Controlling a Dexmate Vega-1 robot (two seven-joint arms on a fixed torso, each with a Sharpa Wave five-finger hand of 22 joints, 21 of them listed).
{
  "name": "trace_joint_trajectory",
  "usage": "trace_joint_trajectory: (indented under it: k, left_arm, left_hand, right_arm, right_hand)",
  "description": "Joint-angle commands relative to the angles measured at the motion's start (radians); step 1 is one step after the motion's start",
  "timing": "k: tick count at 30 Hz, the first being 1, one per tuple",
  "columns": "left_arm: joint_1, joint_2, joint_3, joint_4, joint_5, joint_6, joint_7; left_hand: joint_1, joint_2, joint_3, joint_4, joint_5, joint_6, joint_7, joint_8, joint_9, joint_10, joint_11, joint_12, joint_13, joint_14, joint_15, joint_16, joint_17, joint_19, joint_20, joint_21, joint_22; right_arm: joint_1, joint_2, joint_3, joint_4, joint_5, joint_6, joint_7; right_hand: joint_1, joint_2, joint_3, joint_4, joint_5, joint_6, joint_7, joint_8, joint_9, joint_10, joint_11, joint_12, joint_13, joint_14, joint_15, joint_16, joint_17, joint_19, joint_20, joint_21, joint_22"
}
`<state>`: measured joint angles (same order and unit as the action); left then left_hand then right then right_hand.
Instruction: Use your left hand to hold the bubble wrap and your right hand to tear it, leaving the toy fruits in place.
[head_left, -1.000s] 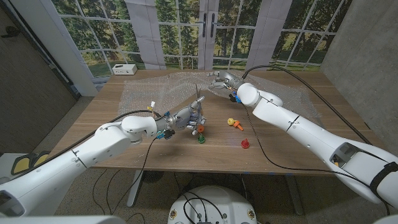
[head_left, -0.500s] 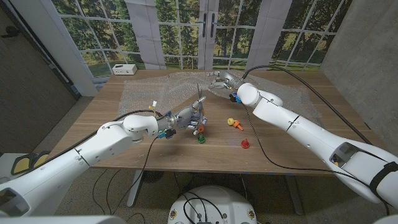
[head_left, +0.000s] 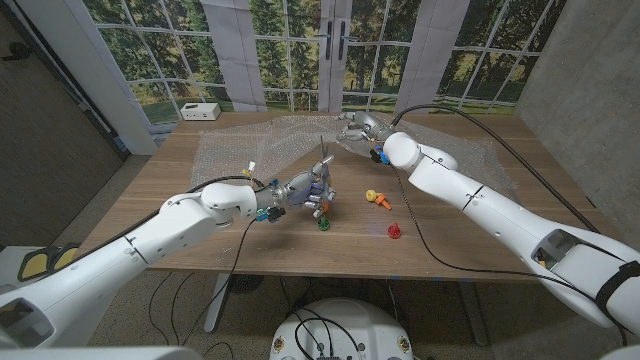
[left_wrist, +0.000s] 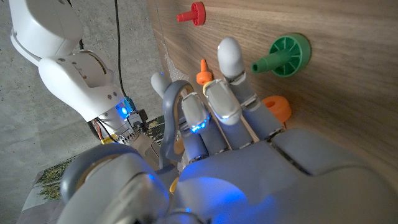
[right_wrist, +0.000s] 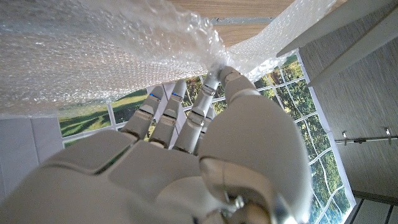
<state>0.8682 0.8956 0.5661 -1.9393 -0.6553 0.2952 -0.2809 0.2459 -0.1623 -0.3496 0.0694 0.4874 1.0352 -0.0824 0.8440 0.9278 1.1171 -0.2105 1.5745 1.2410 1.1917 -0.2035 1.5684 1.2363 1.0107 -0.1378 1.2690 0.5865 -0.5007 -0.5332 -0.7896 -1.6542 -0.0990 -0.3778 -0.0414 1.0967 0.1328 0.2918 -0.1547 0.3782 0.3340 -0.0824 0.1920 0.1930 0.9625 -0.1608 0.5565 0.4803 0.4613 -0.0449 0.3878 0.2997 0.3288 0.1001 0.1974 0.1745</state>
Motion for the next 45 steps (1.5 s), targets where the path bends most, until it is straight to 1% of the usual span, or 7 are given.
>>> trace_joint_trajectory:
  k: [1,5,33,37,38,41,45]
  left_arm:
    - [-0.012,-0.006,0.008,0.001,0.006,0.004,-0.008]
    - [-0.011,-0.007,0.007,0.001,0.007,0.001,-0.006]
    - [0.011,0.006,-0.001,-0.016,0.004,-0.005,0.005]
    - [0.010,0.007,0.000,-0.014,0.003,-0.007,0.001]
    - [0.010,0.007,0.000,-0.013,0.003,-0.007,0.000]
    - [0.009,0.006,0.001,-0.011,0.004,-0.007,-0.003]
    - [0.009,0.005,0.004,-0.007,0.007,-0.012,-0.005]
  left_hand:
    - [0.014,-0.001,-0.001,0.011,-0.003,0.008,0.006,0.340,0.109,0.000,0.002,0.004,0.002,0.005,0.002,0.002,0.001,-0.004,0.000,0.005,0.000]
    - [0.015,-0.002,-0.001,0.014,-0.003,-0.002,0.005,0.351,0.131,0.000,0.002,0.003,0.002,0.006,0.002,0.002,0.001,-0.005,0.001,0.007,0.002]
    - [0.025,-0.004,-0.002,0.038,-0.004,0.005,0.007,0.337,0.098,-0.004,0.002,0.003,0.003,0.004,0.002,0.002,0.001,-0.008,0.001,0.011,0.004]
    - [0.026,-0.005,-0.002,0.040,-0.005,-0.003,0.005,0.352,0.125,-0.004,0.002,0.003,0.003,0.005,0.002,0.002,0.001,-0.007,0.000,0.009,-0.001]
    - [0.026,-0.005,-0.002,0.042,-0.005,0.009,0.005,0.337,0.094,-0.005,0.002,0.003,0.003,0.007,0.002,0.002,0.000,-0.007,0.000,0.009,0.000]
    - [0.028,-0.005,-0.002,0.044,-0.005,-0.004,0.003,0.356,0.130,-0.004,0.002,0.004,0.002,0.006,0.002,0.002,0.001,-0.006,0.000,0.009,-0.002]
    - [0.029,-0.006,-0.002,0.046,-0.005,0.001,0.005,0.343,0.106,-0.004,0.002,0.004,0.003,0.005,0.002,0.002,0.001,-0.007,0.000,0.009,-0.002]
  right_arm:
    - [-0.014,-0.016,0.009,-0.020,0.009,0.000,0.004]
    - [-0.014,-0.021,0.009,-0.025,0.007,-0.002,0.006]
    - [-0.029,-0.025,0.017,-0.044,0.011,0.005,-0.003]
    - [-0.031,-0.024,0.019,-0.045,0.013,0.009,-0.005]
    - [-0.032,-0.025,0.019,-0.048,0.012,0.009,-0.006]
    - [-0.036,-0.027,0.021,-0.054,0.013,0.012,-0.008]
    - [-0.039,-0.029,0.023,-0.059,0.013,0.015,-0.008]
  right_hand:
    - [0.008,-0.003,0.007,-0.001,0.009,0.009,-0.001,0.001,0.004,0.008,-0.008,0.008,0.000,0.007,-0.162,-0.004,0.002,0.002,0.001,0.004,0.002]
    - [0.009,-0.006,0.006,-0.003,0.010,0.010,0.001,0.001,0.004,0.010,-0.005,0.009,-0.003,0.009,-0.162,-0.004,0.003,0.003,0.003,0.004,0.002]
    - [0.010,-0.009,0.005,-0.003,0.019,0.026,-0.002,0.004,0.004,0.010,-0.016,0.015,-0.015,0.012,-0.165,-0.008,0.010,0.004,0.002,0.003,0.001]
    - [0.009,-0.009,0.004,-0.003,0.020,0.026,-0.001,0.003,0.004,0.013,-0.013,0.017,-0.017,0.012,-0.165,-0.009,0.011,0.004,0.001,0.003,0.001]
    - [0.009,-0.010,0.004,-0.003,0.020,0.027,-0.001,0.003,0.004,0.012,-0.014,0.017,-0.017,0.013,-0.164,-0.009,0.011,0.005,0.002,0.004,0.001]
    - [0.010,-0.010,0.004,-0.004,0.021,0.027,-0.001,0.003,0.004,0.013,-0.014,0.018,-0.018,0.014,-0.166,-0.010,0.011,0.005,0.003,0.004,0.001]
    - [0.010,-0.010,0.003,-0.003,0.021,0.027,-0.002,0.002,0.004,0.013,-0.013,0.019,-0.019,0.013,-0.166,-0.010,0.013,0.005,0.002,0.004,0.001]
